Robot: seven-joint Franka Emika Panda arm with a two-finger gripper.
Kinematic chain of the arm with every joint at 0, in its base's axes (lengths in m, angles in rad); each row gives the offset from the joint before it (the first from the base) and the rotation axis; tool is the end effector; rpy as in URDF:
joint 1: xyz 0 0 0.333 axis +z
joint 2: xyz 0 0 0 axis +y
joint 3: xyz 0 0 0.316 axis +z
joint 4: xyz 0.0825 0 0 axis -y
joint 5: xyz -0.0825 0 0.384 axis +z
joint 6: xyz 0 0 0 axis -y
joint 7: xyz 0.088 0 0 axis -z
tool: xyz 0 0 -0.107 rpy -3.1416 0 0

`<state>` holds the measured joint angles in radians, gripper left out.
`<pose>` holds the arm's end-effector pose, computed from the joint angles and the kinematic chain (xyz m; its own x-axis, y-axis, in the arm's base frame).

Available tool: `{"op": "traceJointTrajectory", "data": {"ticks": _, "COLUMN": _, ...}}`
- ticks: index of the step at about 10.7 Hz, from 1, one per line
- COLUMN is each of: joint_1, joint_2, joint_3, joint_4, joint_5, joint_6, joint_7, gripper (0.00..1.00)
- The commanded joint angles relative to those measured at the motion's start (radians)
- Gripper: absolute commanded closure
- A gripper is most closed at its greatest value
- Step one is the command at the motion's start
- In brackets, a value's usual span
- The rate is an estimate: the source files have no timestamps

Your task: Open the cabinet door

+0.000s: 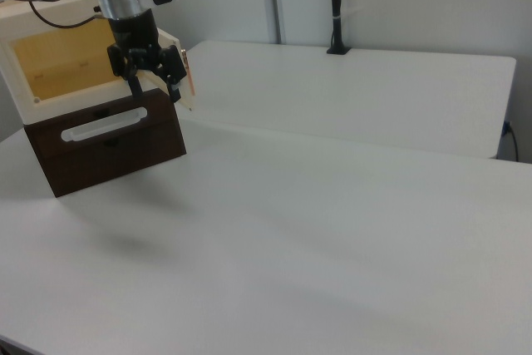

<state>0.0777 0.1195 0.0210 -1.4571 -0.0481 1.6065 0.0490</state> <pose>0.5929 0.0529 0.6130 0.9982 0.0512 0.0321 0.0497 -0.9978 0.0441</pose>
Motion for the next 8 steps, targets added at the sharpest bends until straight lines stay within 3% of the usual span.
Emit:
{"op": "traceJointTrajectory", "data": {"ticks": 1, "joint_1": -0.007, "joint_2": -0.034, "joint_3": 0.002, "joint_4": -0.046, "joint_5": -0.041, "joint_6": -0.02, "joint_7": 0.037, "gripper": 0.0}}
{"op": "traceJointTrajectory", "data": {"ticks": 8, "joint_1": -0.026, "joint_2": -0.038, "joint_3": 0.002, "joint_4": -0.052, "joint_5": -0.039, "joint_6": -0.039, "joint_7": 0.037, "gripper": 0.0}}
